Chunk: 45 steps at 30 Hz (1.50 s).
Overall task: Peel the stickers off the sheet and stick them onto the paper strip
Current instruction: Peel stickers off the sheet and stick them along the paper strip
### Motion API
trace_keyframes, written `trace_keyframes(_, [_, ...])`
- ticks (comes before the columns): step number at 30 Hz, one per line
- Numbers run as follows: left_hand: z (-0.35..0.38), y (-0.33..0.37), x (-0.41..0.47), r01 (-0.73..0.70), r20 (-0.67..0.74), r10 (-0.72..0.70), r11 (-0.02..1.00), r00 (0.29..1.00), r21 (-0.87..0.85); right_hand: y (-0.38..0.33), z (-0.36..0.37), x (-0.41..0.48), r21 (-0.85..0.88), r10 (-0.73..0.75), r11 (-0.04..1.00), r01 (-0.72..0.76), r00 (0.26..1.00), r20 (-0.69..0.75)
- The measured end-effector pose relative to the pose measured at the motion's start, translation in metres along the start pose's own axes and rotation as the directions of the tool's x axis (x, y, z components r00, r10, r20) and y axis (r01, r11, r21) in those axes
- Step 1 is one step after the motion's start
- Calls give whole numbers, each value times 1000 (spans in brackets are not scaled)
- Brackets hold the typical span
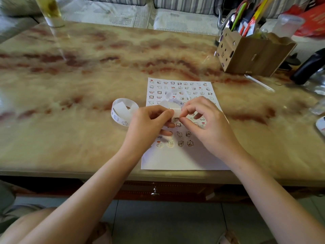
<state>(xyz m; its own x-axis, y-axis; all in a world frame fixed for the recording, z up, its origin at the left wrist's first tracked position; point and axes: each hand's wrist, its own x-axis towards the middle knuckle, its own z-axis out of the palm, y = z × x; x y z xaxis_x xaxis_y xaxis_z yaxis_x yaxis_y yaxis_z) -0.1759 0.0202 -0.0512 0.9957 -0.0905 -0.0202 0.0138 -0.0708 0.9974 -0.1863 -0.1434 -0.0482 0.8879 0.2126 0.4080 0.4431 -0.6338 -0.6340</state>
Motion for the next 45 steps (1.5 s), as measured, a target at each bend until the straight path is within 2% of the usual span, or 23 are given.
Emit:
trace_keyframes(3, [-1,1,0,23,-10,-23,1000,1000,15,-1,-3,-4,14,-3,1000,3,1000,-25])
trace_keyframes(5, [-1,2,0,30,-22,-29,999,999,31,-6,-8,-5,125,29,992,-28,1000,-4])
trace_keyframes(8, [-1,1,0,-1,-44,5,997,999,82,-8,-20,-7,358,162,917,-174,985,65])
trace_keyframes(10, [-1,0,0,-11,-54,17,994,998,110,-3,-27,-7,421,260,858,-293,956,136])
trace_keyframes(15, [-1,0,-1,-8,-44,13,994,999,107,12,-44,-10,345,498,765,-544,839,220])
trace_keyframes(19, [0,0,-1,-9,-48,14,994,999,111,13,-45,-16,271,571,726,-632,774,275])
trace_keyframes(25, [4,1,-5,-43,-62,54,985,997,167,14,-39,-20,184,595,737,-651,753,280])
trace_keyframes(45, [3,0,-5,-28,-60,40,982,997,186,19,-28,-21,140,593,767,-626,775,220])
